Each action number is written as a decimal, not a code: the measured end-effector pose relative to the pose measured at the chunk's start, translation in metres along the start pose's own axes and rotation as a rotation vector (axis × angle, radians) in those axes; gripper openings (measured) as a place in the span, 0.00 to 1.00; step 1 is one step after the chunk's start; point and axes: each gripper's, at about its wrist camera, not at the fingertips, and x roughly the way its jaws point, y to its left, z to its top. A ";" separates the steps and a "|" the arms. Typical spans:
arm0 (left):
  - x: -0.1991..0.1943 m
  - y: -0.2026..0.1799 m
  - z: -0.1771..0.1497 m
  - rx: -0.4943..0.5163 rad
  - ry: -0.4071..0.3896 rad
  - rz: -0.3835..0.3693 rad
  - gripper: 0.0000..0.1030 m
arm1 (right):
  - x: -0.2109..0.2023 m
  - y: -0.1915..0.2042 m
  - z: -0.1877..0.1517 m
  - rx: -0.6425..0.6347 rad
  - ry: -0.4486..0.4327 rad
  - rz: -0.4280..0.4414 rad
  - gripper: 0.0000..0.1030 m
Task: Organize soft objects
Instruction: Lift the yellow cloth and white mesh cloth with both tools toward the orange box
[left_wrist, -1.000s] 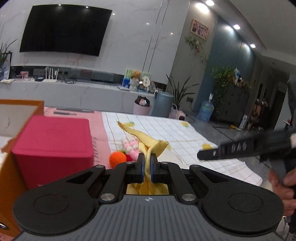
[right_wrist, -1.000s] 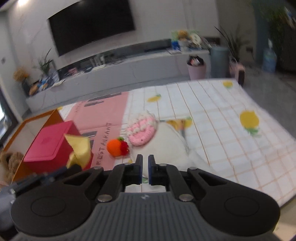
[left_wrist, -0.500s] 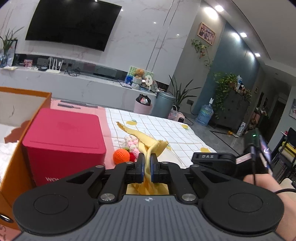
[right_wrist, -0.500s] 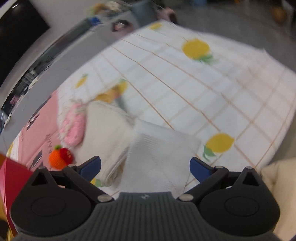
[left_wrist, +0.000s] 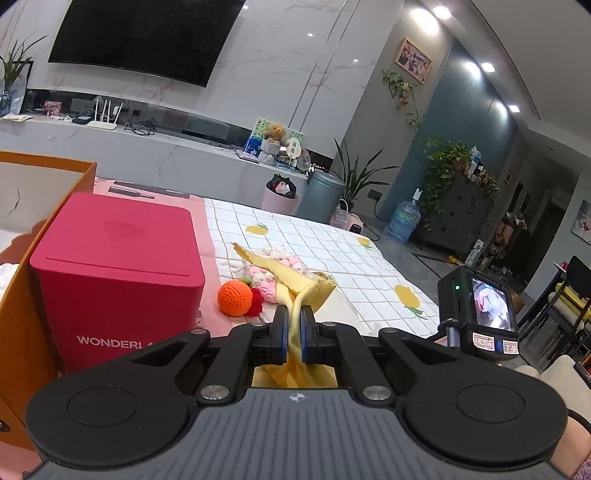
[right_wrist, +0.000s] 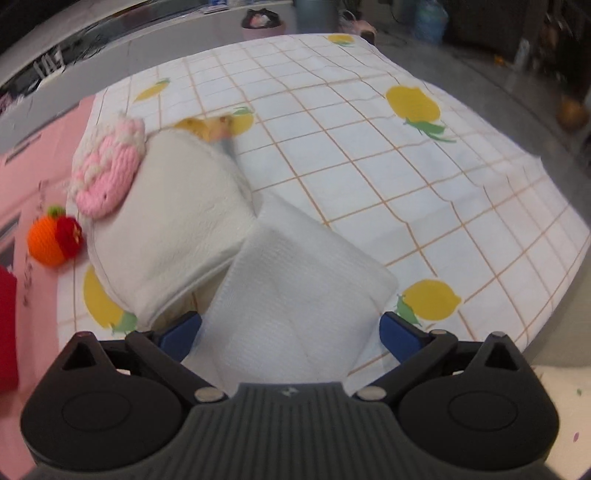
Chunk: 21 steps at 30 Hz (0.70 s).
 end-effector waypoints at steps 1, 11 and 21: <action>0.001 -0.001 -0.001 -0.001 0.003 -0.003 0.07 | -0.002 0.000 0.000 -0.033 -0.009 0.011 0.90; -0.004 -0.007 -0.003 0.031 -0.026 0.006 0.07 | -0.015 -0.017 0.002 -0.023 -0.048 0.084 0.00; -0.011 -0.008 0.001 0.039 -0.065 -0.005 0.07 | -0.073 -0.045 0.003 0.104 -0.151 0.351 0.00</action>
